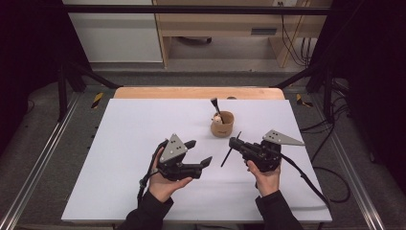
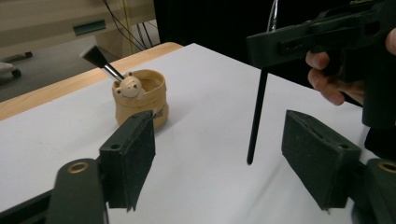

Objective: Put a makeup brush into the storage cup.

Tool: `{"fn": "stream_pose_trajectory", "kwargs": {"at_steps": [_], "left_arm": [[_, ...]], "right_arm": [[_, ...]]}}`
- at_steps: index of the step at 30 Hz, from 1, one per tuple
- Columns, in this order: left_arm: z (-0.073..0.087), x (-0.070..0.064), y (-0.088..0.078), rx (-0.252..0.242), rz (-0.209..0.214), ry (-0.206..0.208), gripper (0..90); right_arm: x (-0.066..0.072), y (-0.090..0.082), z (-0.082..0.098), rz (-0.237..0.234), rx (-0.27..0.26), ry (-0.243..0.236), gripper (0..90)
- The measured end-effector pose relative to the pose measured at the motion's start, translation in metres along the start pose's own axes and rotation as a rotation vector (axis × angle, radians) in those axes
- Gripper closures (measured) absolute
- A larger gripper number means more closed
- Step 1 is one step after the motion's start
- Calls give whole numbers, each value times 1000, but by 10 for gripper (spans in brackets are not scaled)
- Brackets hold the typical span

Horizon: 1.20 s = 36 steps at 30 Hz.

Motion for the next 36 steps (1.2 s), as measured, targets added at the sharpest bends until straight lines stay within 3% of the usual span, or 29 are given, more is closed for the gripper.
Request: {"fn": "stream_pose_trajectory", "kwargs": {"at_steps": [13, 36], "left_arm": [[16, 22, -24, 9, -35, -11, 166], [61, 65, -74, 40, -177, -43, 121]], "right_arm": [[-7, -4, -11, 49, -18, -57, 854], [-13, -8, -21, 103, -25, -126, 853]]}}
Point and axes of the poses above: each handheld gripper's, and its own axes: y roughly forward along the jaws, z roughly out of its underside, x roughly to its left, the point moved 8 cm from there along y, roughly forward along the jaws, and after that the axes turned 14 degrees about y, right-handed, at the moved point
